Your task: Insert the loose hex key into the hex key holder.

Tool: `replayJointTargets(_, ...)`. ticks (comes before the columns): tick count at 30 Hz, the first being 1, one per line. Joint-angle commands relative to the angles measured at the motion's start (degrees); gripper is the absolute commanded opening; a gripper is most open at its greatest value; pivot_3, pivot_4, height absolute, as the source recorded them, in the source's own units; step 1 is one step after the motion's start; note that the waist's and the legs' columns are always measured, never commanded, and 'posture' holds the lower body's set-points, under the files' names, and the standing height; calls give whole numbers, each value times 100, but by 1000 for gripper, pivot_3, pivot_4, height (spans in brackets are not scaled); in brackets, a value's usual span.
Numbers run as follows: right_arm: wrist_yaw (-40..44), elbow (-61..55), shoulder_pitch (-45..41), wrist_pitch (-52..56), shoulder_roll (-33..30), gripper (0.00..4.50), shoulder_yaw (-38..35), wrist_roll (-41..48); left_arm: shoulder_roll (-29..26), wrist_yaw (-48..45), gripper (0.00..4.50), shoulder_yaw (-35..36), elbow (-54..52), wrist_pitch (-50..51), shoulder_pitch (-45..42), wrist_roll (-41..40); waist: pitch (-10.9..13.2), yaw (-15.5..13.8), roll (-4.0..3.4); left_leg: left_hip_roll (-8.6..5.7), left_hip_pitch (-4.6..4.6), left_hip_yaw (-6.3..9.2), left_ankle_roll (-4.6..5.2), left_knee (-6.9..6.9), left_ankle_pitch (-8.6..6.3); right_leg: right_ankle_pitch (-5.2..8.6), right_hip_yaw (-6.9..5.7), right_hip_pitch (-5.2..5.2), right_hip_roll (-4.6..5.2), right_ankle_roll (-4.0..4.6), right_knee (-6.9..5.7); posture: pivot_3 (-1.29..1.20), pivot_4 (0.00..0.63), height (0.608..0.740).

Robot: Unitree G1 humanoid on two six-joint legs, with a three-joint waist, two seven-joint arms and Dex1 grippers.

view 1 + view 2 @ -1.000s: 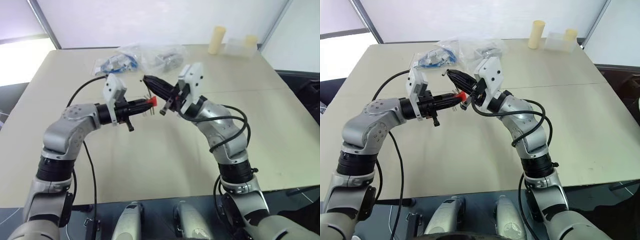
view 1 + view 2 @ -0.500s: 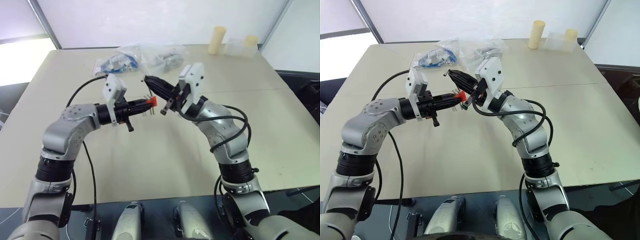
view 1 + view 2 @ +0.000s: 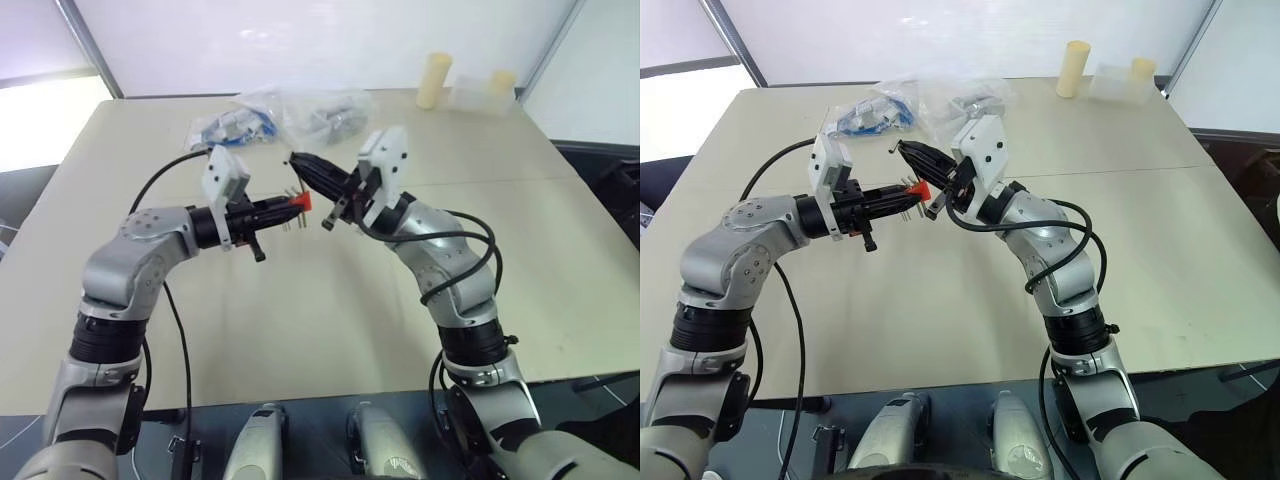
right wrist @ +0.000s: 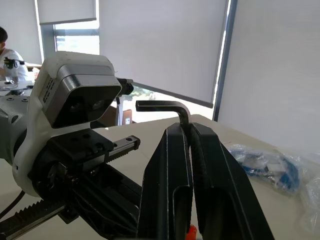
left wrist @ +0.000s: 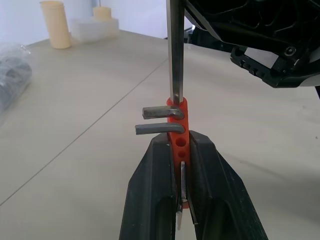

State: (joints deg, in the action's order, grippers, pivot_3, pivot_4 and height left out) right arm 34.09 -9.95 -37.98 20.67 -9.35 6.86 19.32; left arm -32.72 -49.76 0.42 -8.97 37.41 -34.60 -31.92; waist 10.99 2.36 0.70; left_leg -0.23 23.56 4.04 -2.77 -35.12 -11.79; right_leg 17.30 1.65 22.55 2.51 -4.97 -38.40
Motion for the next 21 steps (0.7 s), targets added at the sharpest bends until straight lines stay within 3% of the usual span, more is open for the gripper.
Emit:
replayJointTargets(1, -9, -59, -72, -94, -3, 50, -60, 30, -64, -3, 0, 213, -140, -23, -152, -110, 0, 0, 0, 0, 0, 0, 0, 0, 0, 0, 0, 0, 0, 0, 0, 0, 150, 740)
replayJointTargets(19, -57, -43, 18, -102, -23, 50, -25, -13, -49, 22, 0, 227, -123, -6, -228, -157, 0, 0, 0, 0, 0, 0, 0, 1, 0, 0, 0, 0, 0, 0, 2, 0, 150, 740)
replayJointTargets(21, -50, -49, 39, -61, -37, 682, -14, -7, -38, 29, 0, 219, -105, -27, -222, -140, 0, 0, 0, 0, 1, 0, 0, 1, 0, 0, 0, 0, 0, 0, 2, 0, 150, 740)
